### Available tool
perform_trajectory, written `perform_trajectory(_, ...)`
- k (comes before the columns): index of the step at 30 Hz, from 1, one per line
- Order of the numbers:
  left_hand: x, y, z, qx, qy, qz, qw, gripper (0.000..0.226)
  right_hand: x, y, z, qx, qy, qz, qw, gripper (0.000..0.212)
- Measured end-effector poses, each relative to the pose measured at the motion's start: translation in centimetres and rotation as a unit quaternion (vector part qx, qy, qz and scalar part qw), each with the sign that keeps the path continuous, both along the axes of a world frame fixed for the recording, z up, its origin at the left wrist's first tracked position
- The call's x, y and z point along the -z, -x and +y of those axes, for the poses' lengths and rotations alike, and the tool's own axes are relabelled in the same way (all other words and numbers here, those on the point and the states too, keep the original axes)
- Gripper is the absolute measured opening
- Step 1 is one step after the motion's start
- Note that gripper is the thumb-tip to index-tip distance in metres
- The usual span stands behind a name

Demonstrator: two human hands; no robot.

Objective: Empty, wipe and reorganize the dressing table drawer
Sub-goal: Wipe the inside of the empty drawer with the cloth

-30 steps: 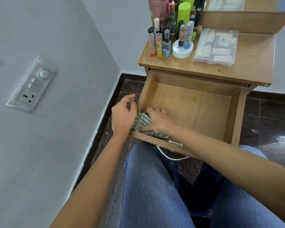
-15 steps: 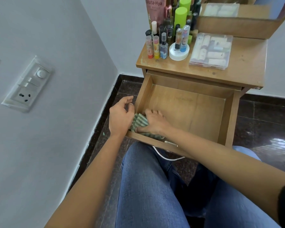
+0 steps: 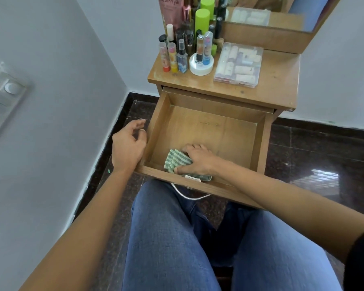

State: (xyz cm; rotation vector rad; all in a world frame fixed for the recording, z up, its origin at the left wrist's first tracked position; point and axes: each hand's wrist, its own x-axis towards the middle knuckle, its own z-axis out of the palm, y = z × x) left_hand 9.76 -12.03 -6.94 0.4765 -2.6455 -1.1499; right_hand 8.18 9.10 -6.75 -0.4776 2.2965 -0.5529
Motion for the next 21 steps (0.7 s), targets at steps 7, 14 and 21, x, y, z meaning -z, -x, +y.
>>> perform_trajectory(7,0.1,0.1,-0.2,0.002,-0.004,0.003,1.0,0.033,0.9,0.1,0.7,0.014,-0.003,-0.028,1.0,0.069)
perform_trajectory(14,0.3,0.2,-0.2,0.0,0.0,-0.009,1.0,0.033,0.5,-0.3,3.4,0.012,-0.033,-0.041,0.999,0.065)
perform_trajectory(21,0.4,0.2,-0.3,0.002,-0.002,-0.004,1.0,0.033,-1.7,-0.8,7.1,-0.1,-0.118,0.001,0.988,0.074)
